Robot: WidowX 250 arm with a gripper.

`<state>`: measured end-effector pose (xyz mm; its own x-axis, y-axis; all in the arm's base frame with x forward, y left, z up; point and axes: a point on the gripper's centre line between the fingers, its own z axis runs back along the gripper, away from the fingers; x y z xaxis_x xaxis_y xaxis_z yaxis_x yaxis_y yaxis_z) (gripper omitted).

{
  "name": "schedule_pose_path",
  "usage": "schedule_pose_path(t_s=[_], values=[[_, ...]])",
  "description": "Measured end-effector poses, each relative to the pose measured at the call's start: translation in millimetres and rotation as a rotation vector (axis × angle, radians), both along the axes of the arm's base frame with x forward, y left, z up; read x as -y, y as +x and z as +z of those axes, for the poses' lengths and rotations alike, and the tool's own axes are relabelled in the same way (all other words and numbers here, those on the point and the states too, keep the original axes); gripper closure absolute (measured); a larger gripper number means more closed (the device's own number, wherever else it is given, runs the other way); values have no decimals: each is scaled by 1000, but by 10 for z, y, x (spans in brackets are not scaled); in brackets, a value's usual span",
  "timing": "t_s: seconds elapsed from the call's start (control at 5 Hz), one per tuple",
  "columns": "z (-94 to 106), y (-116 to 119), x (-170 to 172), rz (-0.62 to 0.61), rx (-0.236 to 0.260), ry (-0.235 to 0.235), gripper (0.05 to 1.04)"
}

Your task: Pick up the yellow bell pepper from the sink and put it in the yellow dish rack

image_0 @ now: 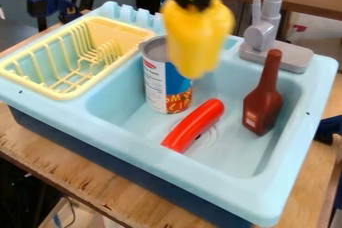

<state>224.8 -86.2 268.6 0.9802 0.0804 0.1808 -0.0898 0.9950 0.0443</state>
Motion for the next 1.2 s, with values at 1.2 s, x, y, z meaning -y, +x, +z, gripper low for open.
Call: schedule_pose_path(t_s=[1.2], values=[[-266,776,-1402,222,-47,-69,975]])
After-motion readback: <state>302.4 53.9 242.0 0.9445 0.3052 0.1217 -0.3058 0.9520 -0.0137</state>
